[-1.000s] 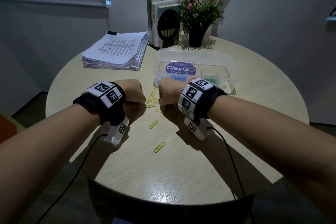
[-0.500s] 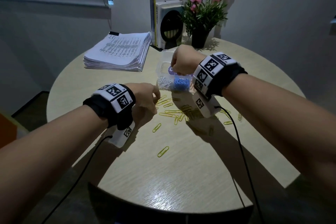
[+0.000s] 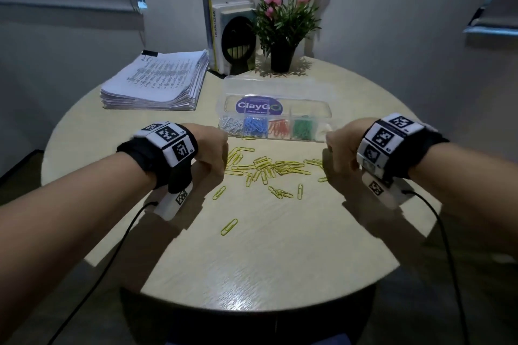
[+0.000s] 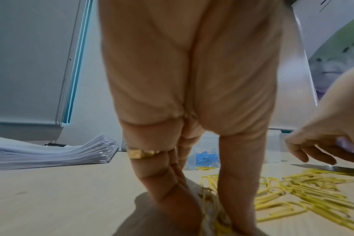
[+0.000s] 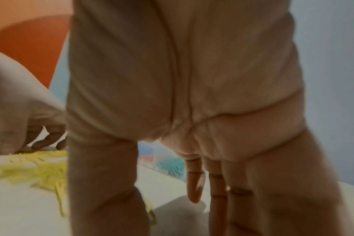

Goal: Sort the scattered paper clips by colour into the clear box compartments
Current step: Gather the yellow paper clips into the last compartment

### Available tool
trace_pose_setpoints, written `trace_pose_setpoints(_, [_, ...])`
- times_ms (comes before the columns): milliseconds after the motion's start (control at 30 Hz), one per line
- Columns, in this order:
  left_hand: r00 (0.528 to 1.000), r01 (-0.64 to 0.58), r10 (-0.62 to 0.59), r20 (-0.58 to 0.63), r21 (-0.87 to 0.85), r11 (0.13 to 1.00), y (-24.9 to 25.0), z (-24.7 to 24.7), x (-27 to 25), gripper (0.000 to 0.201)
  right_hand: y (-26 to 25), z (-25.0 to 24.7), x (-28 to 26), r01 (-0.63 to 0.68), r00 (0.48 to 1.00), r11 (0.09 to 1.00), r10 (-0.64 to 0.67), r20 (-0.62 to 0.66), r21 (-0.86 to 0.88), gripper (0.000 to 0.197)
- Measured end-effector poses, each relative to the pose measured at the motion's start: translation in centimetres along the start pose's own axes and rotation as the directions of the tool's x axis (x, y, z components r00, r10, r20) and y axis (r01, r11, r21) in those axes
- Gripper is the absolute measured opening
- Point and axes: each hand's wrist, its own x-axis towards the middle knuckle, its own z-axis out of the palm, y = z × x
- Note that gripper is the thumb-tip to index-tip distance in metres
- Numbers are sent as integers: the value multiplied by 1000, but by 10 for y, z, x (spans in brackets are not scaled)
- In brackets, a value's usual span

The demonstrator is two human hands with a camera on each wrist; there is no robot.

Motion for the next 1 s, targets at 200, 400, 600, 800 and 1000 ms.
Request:
trace_pose_setpoints(200, [999, -9, 9, 41, 11, 1000, 20, -6, 4, 43, -21, -1, 3, 51, 997, 994, -56, 51, 98, 28])
trace_pose_setpoints(400, [998, -19, 20, 53, -16, 1000, 32, -9, 10, 53, -60, -8, 2, 220, 975, 971, -220, -12, 97, 29])
trace_pose_setpoints(600, [995, 12, -5, 101, -66, 998, 34, -9, 16, 73, -74, -17, 6, 304, 948, 947, -291, -127, 103, 39])
trace_pose_setpoints(800, [985, -53, 60, 161, -49, 997, 29, -5, 10, 88, -83, -24, 13, 327, 925, 944, -308, -222, 52, 29])
trace_pose_setpoints(1000, [964, -78, 140, 228, -259, 963, 17, -3, -14, 81, -90, -17, 0, 418, 890, 904, -427, -158, -86, 37])
